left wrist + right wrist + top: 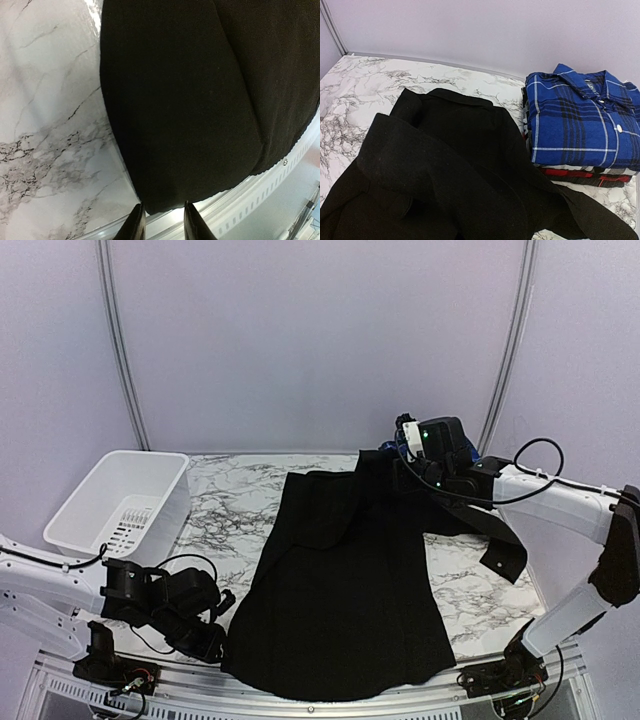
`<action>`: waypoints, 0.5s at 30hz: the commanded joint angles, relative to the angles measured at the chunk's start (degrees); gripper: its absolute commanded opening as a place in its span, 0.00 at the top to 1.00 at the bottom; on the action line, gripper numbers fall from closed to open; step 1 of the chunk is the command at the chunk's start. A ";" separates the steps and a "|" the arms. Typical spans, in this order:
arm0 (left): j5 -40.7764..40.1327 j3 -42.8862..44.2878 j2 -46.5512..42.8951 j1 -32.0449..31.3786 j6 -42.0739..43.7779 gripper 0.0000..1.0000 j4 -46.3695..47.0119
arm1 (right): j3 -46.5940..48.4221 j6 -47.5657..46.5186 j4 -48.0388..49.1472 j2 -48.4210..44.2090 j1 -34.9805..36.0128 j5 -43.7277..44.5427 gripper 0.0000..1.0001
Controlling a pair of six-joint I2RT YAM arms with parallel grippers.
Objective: Fold and stack the long sleeve shirts
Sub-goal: Fold the flattened shirt at the center of the board.
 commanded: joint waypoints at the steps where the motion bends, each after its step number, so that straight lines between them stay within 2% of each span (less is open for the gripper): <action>1: -1.91 -0.67 1.44 -1.47 -1.27 0.73 -1.67 | 2.20 -0.81 -0.22 -1.66 0.08 0.00 1.00; 11: -3.42 -0.25 4.46 -4.20 -2.69 0.79 -0.80 | 2.04 -1.08 -0.26 -2.85 0.07 -0.39 1.00; 15: -4.10 0.20 4.44 -5.11 -3.32 0.88 -0.50 | 2.59 -1.34 -0.50 -3.27 0.05 -0.43 1.00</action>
